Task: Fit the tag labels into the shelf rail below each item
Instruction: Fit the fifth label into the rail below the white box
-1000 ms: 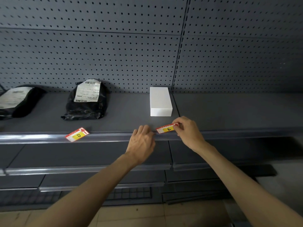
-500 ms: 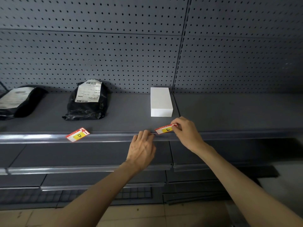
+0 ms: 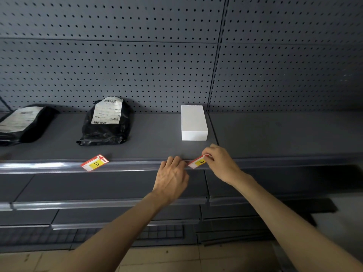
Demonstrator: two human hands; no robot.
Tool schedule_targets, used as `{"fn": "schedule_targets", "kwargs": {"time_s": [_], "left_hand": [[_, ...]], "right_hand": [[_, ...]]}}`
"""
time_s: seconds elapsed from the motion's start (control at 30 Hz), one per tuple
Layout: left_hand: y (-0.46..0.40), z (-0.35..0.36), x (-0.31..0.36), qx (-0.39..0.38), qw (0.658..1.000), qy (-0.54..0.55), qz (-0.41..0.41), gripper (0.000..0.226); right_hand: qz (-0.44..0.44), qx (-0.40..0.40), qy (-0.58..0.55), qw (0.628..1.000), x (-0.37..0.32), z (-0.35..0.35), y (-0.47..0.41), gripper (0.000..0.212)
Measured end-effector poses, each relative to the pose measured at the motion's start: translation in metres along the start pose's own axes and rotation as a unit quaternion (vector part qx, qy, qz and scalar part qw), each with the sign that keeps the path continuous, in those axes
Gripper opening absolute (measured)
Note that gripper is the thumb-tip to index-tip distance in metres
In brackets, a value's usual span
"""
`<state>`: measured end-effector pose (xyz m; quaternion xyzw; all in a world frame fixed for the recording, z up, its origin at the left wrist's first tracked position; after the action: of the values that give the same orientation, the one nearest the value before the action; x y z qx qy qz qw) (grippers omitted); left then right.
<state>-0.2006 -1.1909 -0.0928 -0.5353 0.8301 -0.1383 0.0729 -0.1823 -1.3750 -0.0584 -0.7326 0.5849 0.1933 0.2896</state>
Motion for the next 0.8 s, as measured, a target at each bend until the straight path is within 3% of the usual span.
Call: {"fn": "schedule_targets", "kwargs": {"time_s": [0.2,0.27,0.37,0.5,0.8], "left_hand": [[-0.006,-0.003,-0.007,-0.005,1.000,0.015,0.008,0.029],[-0.009,-0.010,-0.013,-0.001,1.000,0.029,0.007,0.025],[-0.010,-0.026,-0.031,0.000,1.000,0.030,-0.001,0.021],[0.000,-0.060,-0.076,0.008,0.999,0.012,-0.040,0.023],[0.094,-0.161,-0.235,0.026,0.989,-0.036,-0.139,0.028]], "right_hand": [[0.019,-0.007,0.020,1.000,-0.001,0.000,0.002,0.023],[0.005,0.007,0.053,0.999,-0.006,-0.006,0.003,0.035],[-0.041,0.040,0.115,0.992,-0.029,-0.012,0.001,0.031],[-0.118,0.025,0.157,0.980,-0.082,0.002,-0.008,0.035],[-0.208,-0.035,0.117,0.970,-0.251,0.092,-0.038,0.039]]}}
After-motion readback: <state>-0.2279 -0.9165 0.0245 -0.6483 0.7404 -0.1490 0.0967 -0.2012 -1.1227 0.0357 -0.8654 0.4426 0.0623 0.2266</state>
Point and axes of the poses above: each hand's wrist, its own y-axis away from the middle knuckle, its own z-axis out of the palm, x = y × z, the point moved 1 cm from there along -y, towards the middle knuckle, and after that the axes turned 9 degrees about -y, right-handed, at the moved point
